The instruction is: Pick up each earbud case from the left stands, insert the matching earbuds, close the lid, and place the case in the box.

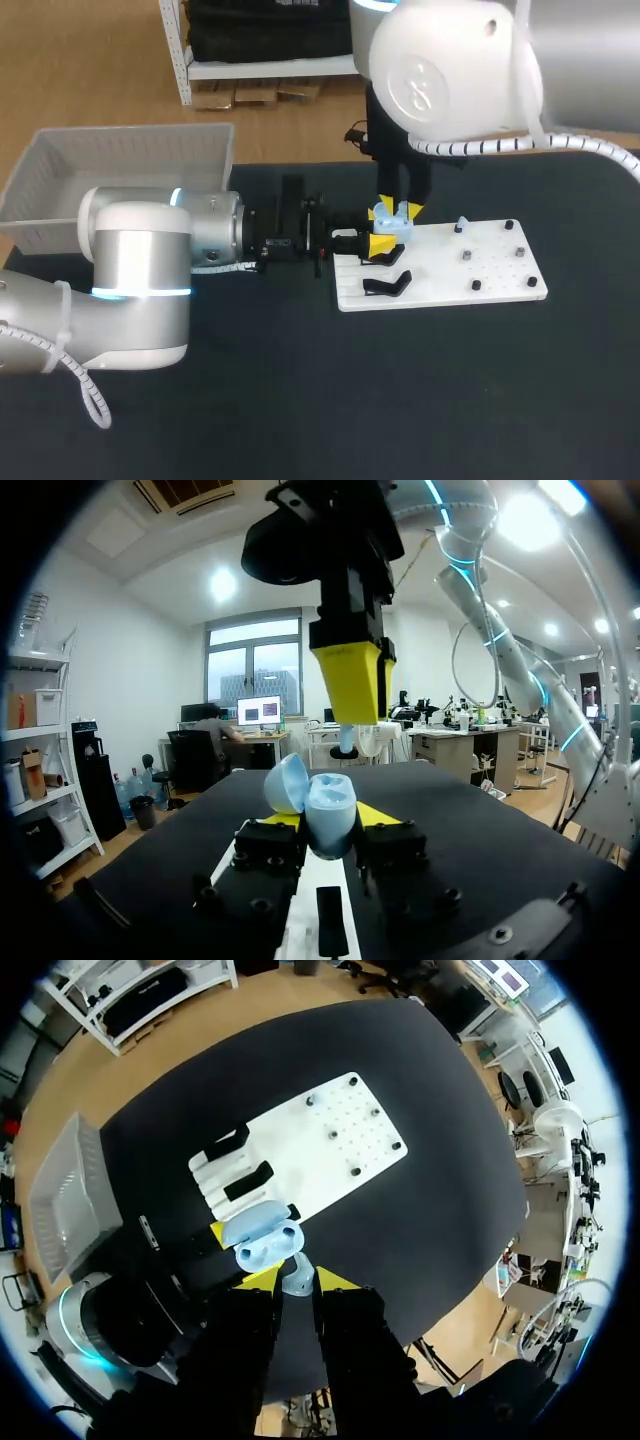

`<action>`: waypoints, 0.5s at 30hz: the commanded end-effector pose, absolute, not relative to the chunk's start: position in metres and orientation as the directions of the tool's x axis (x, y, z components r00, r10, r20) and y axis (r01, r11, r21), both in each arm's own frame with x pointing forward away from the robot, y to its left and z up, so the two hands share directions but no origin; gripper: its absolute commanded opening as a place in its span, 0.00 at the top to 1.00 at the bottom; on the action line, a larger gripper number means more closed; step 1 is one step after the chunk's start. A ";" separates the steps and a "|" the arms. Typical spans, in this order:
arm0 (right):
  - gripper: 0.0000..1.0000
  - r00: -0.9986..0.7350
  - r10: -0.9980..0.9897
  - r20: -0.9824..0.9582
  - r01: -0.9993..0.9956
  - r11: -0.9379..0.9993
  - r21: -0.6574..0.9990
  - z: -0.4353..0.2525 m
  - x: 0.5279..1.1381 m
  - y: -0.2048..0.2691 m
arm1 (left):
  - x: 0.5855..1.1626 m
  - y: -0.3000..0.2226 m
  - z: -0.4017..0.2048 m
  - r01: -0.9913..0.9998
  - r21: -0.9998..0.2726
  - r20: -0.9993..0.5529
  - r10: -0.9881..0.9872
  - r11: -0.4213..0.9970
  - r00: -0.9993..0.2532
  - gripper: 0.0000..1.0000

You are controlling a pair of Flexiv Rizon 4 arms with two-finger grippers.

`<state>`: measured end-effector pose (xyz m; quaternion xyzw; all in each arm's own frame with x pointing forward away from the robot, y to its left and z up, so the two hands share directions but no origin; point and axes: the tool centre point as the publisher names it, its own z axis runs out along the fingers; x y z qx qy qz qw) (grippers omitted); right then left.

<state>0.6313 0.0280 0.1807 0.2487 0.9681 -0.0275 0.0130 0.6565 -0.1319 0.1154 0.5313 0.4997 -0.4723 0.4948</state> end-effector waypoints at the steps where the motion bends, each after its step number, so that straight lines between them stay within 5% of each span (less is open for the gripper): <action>1: 1.00 -0.873 0.485 -0.044 0.487 0.872 -0.042 0.176 0.634 0.029 | 0.656 -0.132 0.114 0.998 0.057 -0.997 0.059 -0.008 0.057 1.00; 15: 1.00 -0.864 0.502 -0.035 0.503 0.864 -0.036 0.170 0.639 0.030 | 0.656 -0.132 0.114 0.998 0.057 -0.997 0.059 -0.008 0.057 1.00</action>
